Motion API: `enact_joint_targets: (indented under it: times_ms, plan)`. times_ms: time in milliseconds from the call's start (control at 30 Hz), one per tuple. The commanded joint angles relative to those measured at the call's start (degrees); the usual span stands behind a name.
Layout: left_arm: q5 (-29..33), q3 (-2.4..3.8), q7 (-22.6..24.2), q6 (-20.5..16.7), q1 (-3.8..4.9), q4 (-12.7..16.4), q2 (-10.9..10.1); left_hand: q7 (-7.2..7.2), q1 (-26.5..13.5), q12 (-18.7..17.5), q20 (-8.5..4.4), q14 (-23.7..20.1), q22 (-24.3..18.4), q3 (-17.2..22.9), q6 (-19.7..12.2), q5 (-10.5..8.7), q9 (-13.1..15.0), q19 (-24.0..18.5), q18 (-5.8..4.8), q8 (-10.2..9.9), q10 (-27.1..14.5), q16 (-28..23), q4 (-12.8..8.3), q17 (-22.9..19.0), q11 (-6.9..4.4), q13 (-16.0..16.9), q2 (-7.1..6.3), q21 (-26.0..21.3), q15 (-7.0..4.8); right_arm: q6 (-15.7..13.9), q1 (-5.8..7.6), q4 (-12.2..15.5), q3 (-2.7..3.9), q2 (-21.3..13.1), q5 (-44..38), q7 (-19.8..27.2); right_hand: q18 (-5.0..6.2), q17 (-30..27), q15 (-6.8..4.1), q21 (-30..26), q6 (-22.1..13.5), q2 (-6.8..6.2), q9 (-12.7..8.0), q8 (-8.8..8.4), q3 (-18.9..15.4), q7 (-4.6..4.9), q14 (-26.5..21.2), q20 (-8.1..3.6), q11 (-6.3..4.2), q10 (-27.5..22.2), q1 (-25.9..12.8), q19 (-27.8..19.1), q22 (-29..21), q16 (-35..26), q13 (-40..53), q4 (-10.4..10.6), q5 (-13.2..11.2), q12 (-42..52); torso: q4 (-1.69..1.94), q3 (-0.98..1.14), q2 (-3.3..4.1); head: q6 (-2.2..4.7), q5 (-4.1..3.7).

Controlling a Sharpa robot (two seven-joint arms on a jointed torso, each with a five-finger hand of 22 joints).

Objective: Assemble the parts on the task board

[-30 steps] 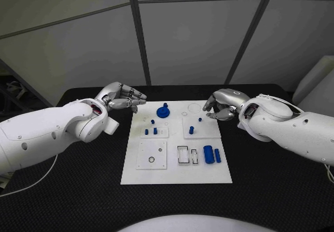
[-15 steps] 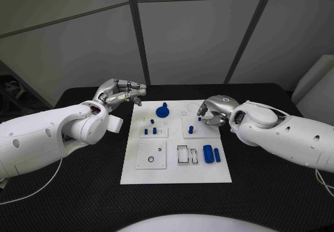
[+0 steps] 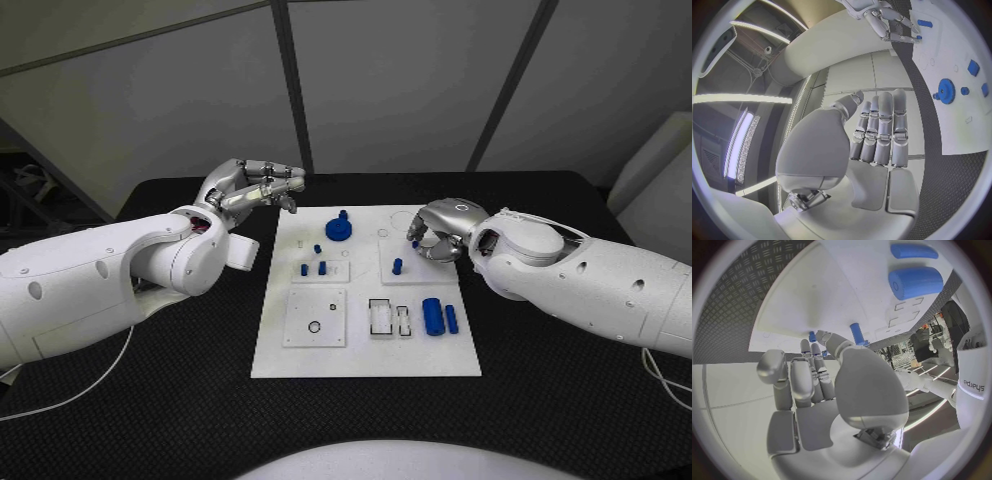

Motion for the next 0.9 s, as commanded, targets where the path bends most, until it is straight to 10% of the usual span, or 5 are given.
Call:
enact_joint_targets:
  times_ms: [33, 900]
  plan:
    - [1.06, 0.05, 1.34, -0.21, 0.06, 0.17, -0.06, 0.21, 0.08, 0.13, 0.08, -0.42, -0.10, -0.38, 0.05, 0.27, -0.09, -0.47, -1.04, 0.29, -0.31, -0.36, -0.09, -0.09, 0.22, 0.08, 0.54, -0.33, -0.13, 1.51, 0.03, -0.50, 0.01, 0.30, -0.79, -0.33, -0.98, 0.24, 0.41, 0.51, -0.05, -0.09, 0.11, 0.10, 0.46, 0.09, 2.95, 0.04, -0.10, 0.01, 0.47, 0.61, 0.30, 0.40, 0.11, -0.05, -0.38, 0.17, -0.05, 0.01, -0.02, -0.03, 0.03]
    - [1.68, 0.06, 0.60, 0.04, 0.06, 0.40, -0.28, 0.37, 0.39, 0.14, 0.13, -0.59, -0.29, -0.38, -0.16, 0.30, -0.13, -0.51, -1.06, 0.23, -0.59, -0.67, -0.19, -0.27, 0.35, 0.11, 1.00, -0.68, -0.02, 0.97, -0.68, -1.91, -0.01, 1.75, -3.56, -3.15, -2.26, 2.78, -2.09, 6.24, 6.99, 2.71, 2.25, 3.09, 3.91, -2.54, 2.92, -1.61, -3.04, 8.73, 3.91, 4.00, 7.77, 3.57, 2.69, -2.33, -3.46, 2.91, -0.05, 0.02, -0.07, -0.48, 0.24]
